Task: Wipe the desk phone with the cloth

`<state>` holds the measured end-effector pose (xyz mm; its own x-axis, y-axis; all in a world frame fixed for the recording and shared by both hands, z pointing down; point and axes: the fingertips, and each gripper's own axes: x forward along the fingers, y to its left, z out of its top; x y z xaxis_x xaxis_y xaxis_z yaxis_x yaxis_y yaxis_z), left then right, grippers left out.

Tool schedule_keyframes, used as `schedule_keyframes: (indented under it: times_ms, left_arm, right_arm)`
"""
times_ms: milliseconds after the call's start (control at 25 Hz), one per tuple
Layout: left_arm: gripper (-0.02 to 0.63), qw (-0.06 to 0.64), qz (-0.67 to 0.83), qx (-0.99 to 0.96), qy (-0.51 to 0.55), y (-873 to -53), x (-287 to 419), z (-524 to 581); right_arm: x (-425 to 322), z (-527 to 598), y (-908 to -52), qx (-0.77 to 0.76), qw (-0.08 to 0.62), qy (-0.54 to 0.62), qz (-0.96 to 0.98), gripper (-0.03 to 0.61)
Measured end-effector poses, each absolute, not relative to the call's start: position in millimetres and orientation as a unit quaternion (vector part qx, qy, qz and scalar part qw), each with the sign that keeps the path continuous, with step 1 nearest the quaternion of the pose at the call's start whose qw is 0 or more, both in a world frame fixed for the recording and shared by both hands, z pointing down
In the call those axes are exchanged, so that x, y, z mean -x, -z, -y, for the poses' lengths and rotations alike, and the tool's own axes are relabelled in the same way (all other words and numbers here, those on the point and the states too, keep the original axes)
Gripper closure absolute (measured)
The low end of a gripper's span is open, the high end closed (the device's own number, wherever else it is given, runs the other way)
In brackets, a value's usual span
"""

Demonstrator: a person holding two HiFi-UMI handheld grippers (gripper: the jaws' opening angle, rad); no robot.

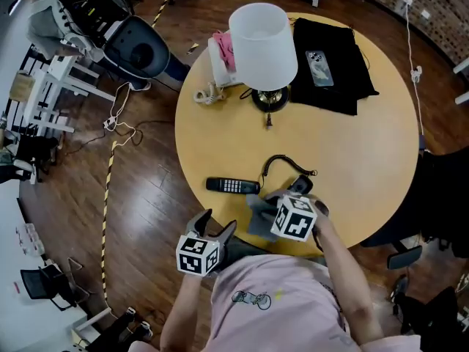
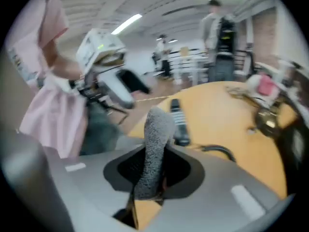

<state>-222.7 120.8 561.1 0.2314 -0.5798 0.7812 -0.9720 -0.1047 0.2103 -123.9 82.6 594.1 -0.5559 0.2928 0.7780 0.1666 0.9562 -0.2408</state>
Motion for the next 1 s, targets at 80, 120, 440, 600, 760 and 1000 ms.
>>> schedule_keyframes:
  times_ms: [80,120,440,600,760,1000]
  left_arm:
    - [0.274,0.32,0.575,-0.688,-0.306,-562.4,241.3,-118.9]
    - [0.273,0.285,0.571,-0.691,-0.34,-564.9,247.4,-116.2]
    - [0.273,0.244,0.505,-0.724,-0.401,-600.2,261.6,-81.0]
    - [0.273,0.295,0.506,-0.722,-0.37,-618.0,265.5,-92.2]
    - [0.273,0.32,0.525,-0.716,-0.33,-618.2,274.3,-98.5]
    - [0.273,0.335,0.568,-0.7,-0.274,-606.3,301.6,-122.0]
  right_arm:
    - [117.8,-24.3,-602.4,-0.005,0.466,-0.084,0.881,0.482]
    - [115.9,-22.9,-605.7,-0.012,0.48,-0.082,0.873,0.482]
    - [11.6,-26.9,-575.1,-0.147,0.45,-0.129,0.871,0.48]
    - [-75.4,14.9,-608.3,-0.241,0.563,0.004,0.79,0.376]
    - [-97.0,21.1,-610.3,-0.254,0.585,0.085,0.765,0.275]
    - [25.7,-34.4,-556.4,-0.127,0.503,0.146,0.842,0.207]
